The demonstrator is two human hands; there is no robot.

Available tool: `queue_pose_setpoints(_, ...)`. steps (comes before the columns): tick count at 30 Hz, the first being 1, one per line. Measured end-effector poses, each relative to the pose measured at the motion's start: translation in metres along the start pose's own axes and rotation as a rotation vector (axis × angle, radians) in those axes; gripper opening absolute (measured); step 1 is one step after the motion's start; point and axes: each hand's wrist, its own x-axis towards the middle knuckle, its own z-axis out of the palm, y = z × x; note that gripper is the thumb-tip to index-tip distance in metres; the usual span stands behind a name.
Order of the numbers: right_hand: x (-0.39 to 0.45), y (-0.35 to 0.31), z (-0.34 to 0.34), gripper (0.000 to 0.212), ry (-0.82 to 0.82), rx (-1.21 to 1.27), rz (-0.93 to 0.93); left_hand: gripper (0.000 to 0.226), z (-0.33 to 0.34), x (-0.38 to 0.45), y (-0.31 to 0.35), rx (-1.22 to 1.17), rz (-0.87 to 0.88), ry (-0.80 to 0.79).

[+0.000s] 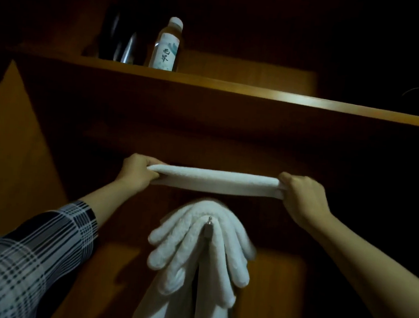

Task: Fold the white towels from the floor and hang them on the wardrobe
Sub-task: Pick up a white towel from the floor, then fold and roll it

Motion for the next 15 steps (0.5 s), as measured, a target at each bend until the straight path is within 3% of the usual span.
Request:
queue_pose_setpoints(3, 0.014, -0.006, 0.03, 0.011, -0.088, -0.038, 0.022, 0.021, 0.022, 0.023, -0.022, 0.019, -0.081, -0.008)
queue_pose_setpoints(7, 0.029, -0.011, 0.067, 0.039, -0.175, 0.009, 0.043, 0.033, 0.051, 0.045, -0.047, -0.112, -0.197, -0.03)
queue_pose_setpoints(15, 0.05, -0.022, 0.102, 0.04, -0.367, -0.004, 0.133, 0.037, 0.09, 0.076, -0.096, -0.062, -0.194, -0.069)
